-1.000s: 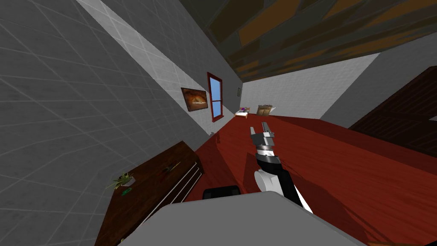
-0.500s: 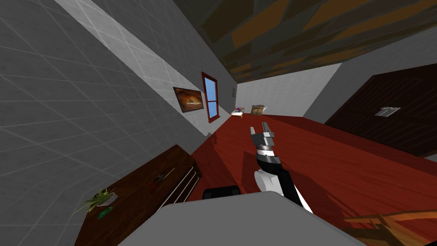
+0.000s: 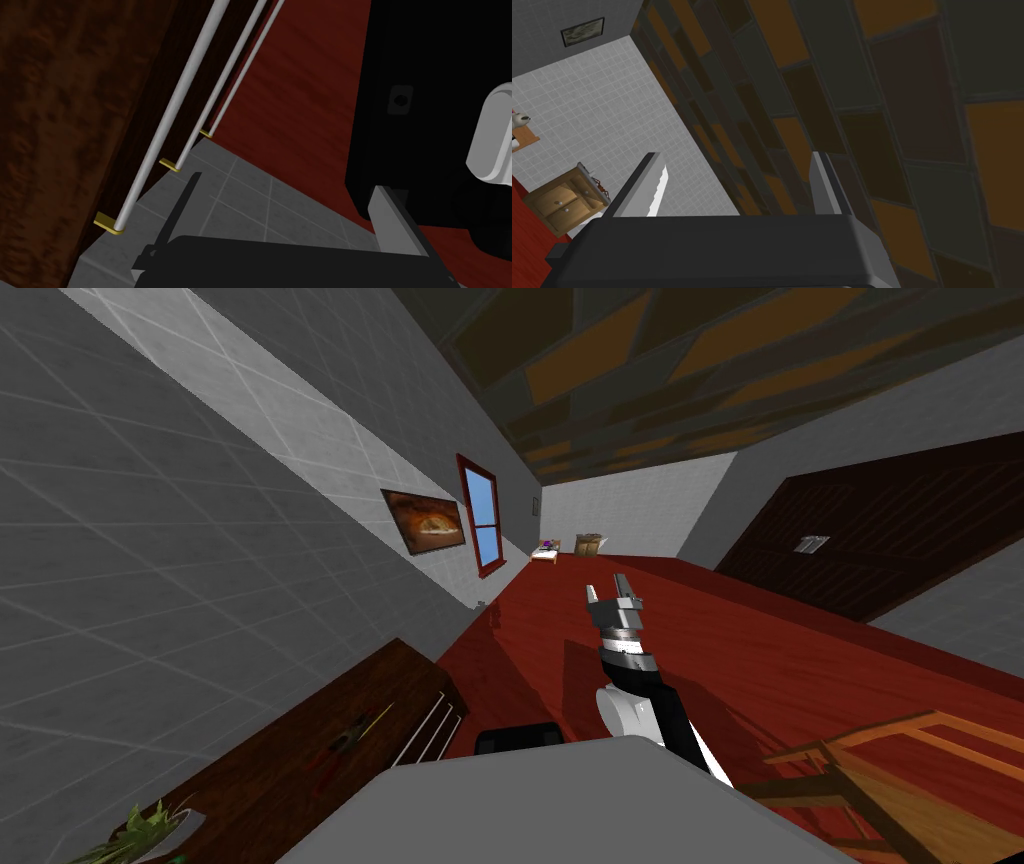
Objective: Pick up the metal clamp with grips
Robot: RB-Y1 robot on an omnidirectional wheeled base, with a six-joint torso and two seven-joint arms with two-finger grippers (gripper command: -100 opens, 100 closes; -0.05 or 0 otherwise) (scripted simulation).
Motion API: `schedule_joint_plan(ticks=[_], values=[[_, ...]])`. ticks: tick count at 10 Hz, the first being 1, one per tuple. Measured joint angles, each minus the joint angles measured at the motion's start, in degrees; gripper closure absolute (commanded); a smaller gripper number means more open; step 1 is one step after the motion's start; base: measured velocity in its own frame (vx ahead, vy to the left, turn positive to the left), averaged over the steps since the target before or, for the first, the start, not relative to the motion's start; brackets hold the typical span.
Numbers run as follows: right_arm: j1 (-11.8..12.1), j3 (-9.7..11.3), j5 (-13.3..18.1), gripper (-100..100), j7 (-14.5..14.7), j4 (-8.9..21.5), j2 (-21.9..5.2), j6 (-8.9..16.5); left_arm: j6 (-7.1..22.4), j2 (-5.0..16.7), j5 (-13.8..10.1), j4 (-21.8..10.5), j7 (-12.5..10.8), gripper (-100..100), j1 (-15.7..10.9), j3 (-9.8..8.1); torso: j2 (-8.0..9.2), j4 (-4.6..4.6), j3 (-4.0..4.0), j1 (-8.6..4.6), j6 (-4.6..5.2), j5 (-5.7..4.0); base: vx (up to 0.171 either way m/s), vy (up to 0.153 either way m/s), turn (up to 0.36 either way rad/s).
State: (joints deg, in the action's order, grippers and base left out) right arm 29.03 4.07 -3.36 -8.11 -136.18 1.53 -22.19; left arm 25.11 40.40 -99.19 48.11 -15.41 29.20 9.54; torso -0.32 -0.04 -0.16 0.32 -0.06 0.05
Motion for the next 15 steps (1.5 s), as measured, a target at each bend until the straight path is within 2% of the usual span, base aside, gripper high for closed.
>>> schedule_joint_plan(ticks=[3, 4, 5, 6, 8, 10, 12, 14, 15], values=[[0.0, 0.0, 0.0, 0, 0.0, 0.0, 0.0, 0.0, 1.6, 0.28, -4.92, -4.44, 1.78, -100, -0.51, -1.29, 0.09, 0.02, 0.05, -0.04, -0.01, 0.0, 0.039, 0.037, -0.09], [0.01, 0.0, 0.0, 0, 0.0, 0.0, 0.0, 0.0, 2.01, 0.68, -6.08, -5.26, 1.69, -100, -0.67, -1.31, 0.04, 0.01, 0.02, -0.03, -0.04, 0.01, 0.082, 0.06, -0.189], [0.01, 0.0, 0.0, 0, 0.0, 0.0, 0.0, 0.0, 1.65, 2.01, -6.86, -3.73, -0.78, -100, 0.8, -0.41, -0.04, -0.01, -0.02, 0.03, -0.02, 0.01, 0.06, 0.064, -0.103], [0.01, -0.01, 0.0, 0, 0.0, 0.0, 0.0, 0.0, 2.15, 2.24, -8.21, -4.75, -0.95, -100, 0.03, -0.78, -0.02, -0.01, -0.02, 0.03, -0.03, 0.03, 0.024, 0.03, -0.012], [0.0, 0.0, 0.0, 0, 0.0, 0.0, 0.0, 0.0, 2.99, 1.79, -9.28, -7.43, 0.96, -100, -0.91, -1.49, 0.18, 0.03, 0.09, -0.18, -0.07, -0.01, 0.019, 0.02, -0.078], [0.01, -0.01, 0.0, 0, 0.0, 0.0, -0.01, 0.0, 3.91, 2.6, -12.32, -10.41, 1.22, -100, -1.32, -2.0, -0.19, -0.03, -0.1, 0.16, 0.01, 0.04, 0.124, 0.111, -0.201], [0.01, -0.01, 0.0, 0, 0.0, 0.0, -0.01, 0.0, 4.26, 3.79, -14.63, -11.19, 0.2, -100, -1.01, -1.94, -0.11, -0.03, -0.07, 0.19, -0.03, 0.06, 0.064, 0.094, -0.1], [0.01, -0.01, 0.0, 0, 0.0, 0.0, -0.01, 0.0, 5.52, 3.9, -17.0, -15.08, 1.79, -100, -2.41, -2.96, -0.07, -0.02, -0.04, 0.19, -0.03, 0.06, 0.095, 0.12, -0.177], [0.01, -0.01, 0.0, 0, 0.0, 0.0, -0.01, 0.0, 5.91, 4.24, -18.25, -16.19, 1.84, -100, -2.8, -3.02, -0.22, -0.04, -0.12, 0.26, -0.01, 0.08, 0.141, 0.16, -0.153]])
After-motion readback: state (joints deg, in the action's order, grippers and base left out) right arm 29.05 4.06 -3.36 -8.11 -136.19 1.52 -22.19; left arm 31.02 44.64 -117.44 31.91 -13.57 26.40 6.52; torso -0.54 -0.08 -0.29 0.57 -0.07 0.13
